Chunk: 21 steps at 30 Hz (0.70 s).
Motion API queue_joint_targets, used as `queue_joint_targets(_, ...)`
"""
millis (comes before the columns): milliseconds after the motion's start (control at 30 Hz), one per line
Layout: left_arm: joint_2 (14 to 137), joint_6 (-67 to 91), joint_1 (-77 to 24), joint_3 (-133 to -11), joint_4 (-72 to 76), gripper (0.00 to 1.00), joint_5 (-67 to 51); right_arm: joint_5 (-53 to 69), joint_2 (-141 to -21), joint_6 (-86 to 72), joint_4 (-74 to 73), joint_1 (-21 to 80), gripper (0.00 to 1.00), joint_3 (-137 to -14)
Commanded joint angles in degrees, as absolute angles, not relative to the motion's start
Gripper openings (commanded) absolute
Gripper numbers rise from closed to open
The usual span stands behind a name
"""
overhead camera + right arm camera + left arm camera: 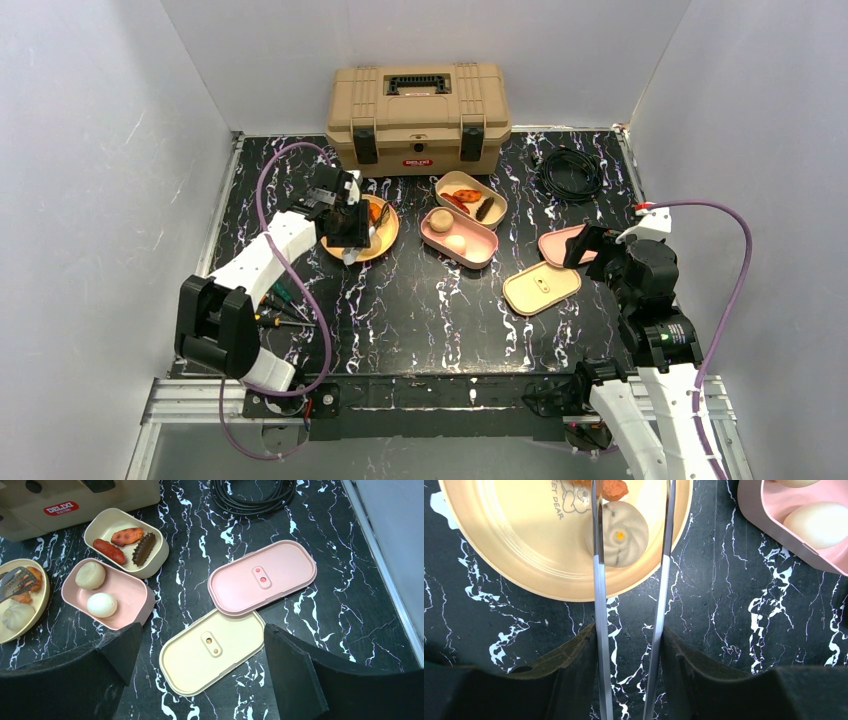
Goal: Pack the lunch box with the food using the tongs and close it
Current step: Pick up the fake food from the plate.
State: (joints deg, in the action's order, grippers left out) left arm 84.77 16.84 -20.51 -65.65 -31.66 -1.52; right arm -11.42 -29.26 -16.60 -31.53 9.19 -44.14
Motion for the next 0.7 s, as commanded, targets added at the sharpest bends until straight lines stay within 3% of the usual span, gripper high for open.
queue_joint_targets(0,86.23,17.04,-20.48,-66.94,-33.55,0.43,-1.03,-11.71,-29.82,-16.61,-29.09,9.49,1.0,-44.38)
queue_joint_targets(400,84.3,18.46,-20.46,-66.71,-36.0,0.44,5.68,-11.77,-29.69,-16.59,-29.14,9.49,1.0,-44.38)
queue_joint_targets(667,87.25,17.92,-20.53,-69.83,-36.18,0.43,0.68,-11.65,-29.54,-16.59,-29.01,9.49,1.0,-44.3)
